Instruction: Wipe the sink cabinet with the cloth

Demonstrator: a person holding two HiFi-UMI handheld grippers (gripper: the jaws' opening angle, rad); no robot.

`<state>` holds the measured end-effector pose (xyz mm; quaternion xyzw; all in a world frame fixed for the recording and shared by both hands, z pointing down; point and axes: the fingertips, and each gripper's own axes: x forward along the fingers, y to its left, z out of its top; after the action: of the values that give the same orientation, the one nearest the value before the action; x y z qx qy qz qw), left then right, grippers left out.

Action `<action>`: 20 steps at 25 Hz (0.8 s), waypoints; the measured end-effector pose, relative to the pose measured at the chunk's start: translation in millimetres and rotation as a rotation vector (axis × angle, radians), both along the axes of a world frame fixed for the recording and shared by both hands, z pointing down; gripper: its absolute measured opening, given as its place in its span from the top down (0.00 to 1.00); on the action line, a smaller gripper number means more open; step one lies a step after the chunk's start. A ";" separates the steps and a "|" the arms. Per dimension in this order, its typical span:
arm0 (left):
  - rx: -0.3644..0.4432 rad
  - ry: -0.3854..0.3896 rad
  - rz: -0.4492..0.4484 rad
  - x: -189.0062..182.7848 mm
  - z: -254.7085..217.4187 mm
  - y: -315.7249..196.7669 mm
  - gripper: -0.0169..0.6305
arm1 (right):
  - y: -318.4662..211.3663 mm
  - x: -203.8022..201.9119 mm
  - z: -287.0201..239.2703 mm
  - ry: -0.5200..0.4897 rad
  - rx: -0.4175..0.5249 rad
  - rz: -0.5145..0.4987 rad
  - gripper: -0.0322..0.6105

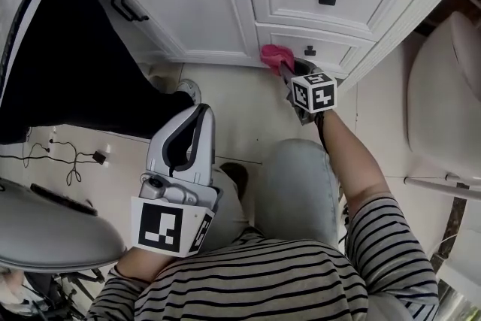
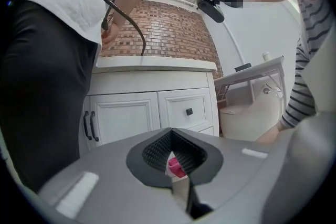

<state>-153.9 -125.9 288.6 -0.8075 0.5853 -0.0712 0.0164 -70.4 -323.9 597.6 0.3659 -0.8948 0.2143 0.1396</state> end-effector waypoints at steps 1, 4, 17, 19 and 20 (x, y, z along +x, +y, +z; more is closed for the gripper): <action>0.000 0.000 0.005 2.0 0.0 -1.2 0.97 | -2.9 7.3 0.9 -0.005 -0.008 0.022 0.84; 0.002 0.001 0.022 9.5 -0.2 -4.1 0.97 | -6.8 35.1 3.0 -0.017 -0.020 0.088 0.84; -0.002 -0.018 0.110 66.6 1.8 -10.1 0.97 | -4.2 192.7 13.7 -0.027 -0.053 0.342 0.83; -0.002 -0.024 0.116 73.6 1.5 -10.7 0.97 | -1.7 209.4 16.3 -0.020 -0.053 0.362 0.84; -0.002 -0.027 0.118 76.5 1.4 -11.0 0.97 | -0.4 219.0 18.3 -0.020 -0.056 0.380 0.84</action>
<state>-77.5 -136.9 290.0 -0.8397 0.5362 -0.0814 0.0278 148.6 -324.3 615.9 0.5220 -0.8047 0.2654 0.0978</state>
